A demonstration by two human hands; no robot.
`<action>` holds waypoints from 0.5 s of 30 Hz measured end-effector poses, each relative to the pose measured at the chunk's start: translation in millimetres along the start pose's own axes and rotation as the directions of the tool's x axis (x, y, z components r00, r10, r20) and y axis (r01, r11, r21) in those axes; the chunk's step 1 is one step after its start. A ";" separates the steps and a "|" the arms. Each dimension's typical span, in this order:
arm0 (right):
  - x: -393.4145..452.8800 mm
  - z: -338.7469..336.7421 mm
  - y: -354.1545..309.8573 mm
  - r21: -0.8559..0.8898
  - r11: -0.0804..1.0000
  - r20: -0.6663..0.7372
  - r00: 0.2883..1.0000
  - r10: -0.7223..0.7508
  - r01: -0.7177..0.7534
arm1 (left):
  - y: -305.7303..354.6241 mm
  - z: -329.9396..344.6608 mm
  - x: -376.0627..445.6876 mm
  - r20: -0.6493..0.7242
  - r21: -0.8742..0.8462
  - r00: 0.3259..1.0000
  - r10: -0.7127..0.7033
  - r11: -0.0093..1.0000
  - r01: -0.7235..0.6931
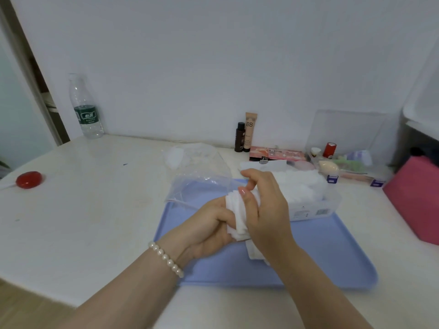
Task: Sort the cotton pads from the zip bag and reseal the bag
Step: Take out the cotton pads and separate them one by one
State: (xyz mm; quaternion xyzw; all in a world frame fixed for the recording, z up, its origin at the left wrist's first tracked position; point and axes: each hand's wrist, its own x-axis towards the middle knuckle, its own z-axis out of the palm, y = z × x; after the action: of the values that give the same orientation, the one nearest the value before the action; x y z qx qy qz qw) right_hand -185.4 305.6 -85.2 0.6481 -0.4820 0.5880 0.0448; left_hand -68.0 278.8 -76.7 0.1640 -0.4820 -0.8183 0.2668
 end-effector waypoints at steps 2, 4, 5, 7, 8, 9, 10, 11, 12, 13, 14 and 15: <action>2.3 -1.7 -0.6 -0.022 0.999 0.005 0.999 -0.046 0.047 | 4.7 2.1 -0.9 0.038 -0.071 0.999 -0.007 0.997 0.009; 4.7 -2.3 -1.7 -0.057 0.994 0.022 0.995 -0.092 0.093 | 8.3 5.6 -1.0 0.046 -0.136 0.999 -0.001 0.991 0.007; 6.0 -2.6 -2.6 -0.076 0.990 0.026 0.993 -0.118 0.119 | 10.0 8.9 -0.6 0.030 -0.121 1.000 -0.002 0.993 0.006; 8.7 -2.6 -4.7 -0.115 0.982 0.012 0.989 -0.148 0.148 | 10.0 12.3 0.7 -0.044 0.013 0.999 0.011 1.000 -0.010; 13.9 -8.4 -5.0 -0.160 0.975 -0.011 0.987 -0.160 0.156 | 12.9 18.9 3.9 -0.064 0.089 0.998 0.027 0.996 -0.021; 14.9 -9.0 -5.5 -0.207 0.966 -0.038 0.985 -0.168 0.157 | 13.8 20.8 3.6 -0.079 0.137 0.996 0.044 0.990 -0.033; 18.0 -12.9 -5.6 -0.234 0.962 -0.070 0.985 -0.158 0.138 | 16.7 23.6 5.4 -0.062 0.157 0.996 0.058 0.986 -0.048; 21.6 -17.4 -6.9 -0.222 0.972 -0.095 0.990 -0.100 0.077 | 21.0 26.4 7.1 -0.028 0.158 0.998 0.058 0.986 -0.053; 26.0 -22.6 -6.8 -0.158 0.987 -0.105 0.994 0.011 -0.027 | 25.4 28.4 10.0 0.007 0.162 0.999 0.046 0.986 -0.046; 30.9 -28.5 -8.5 -0.066 0.984 -0.082 0.984 0.159 -0.164 | 29.0 31.1 13.3 0.037 0.173 0.999 0.028 0.984 -0.034; 36.4 -35.2 -8.1 0.034 0.950 -0.022 0.950 0.310 -0.309 | 32.1 34.7 17.8 0.051 0.202 0.999 0.018 0.979 -0.028; 43.8 -44.6 -7.9 0.130 0.891 0.061 0.900 0.431 -0.435 | 35.0 39.0 23.5 0.051 0.241 0.999 0.008 0.970 -0.020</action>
State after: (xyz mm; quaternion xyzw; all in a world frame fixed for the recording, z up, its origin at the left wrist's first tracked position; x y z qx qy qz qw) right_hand -219.0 312.6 -32.4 0.5348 -0.5723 0.6055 -0.1405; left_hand -97.6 278.4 -27.5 0.1713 -0.5854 -0.7556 0.2388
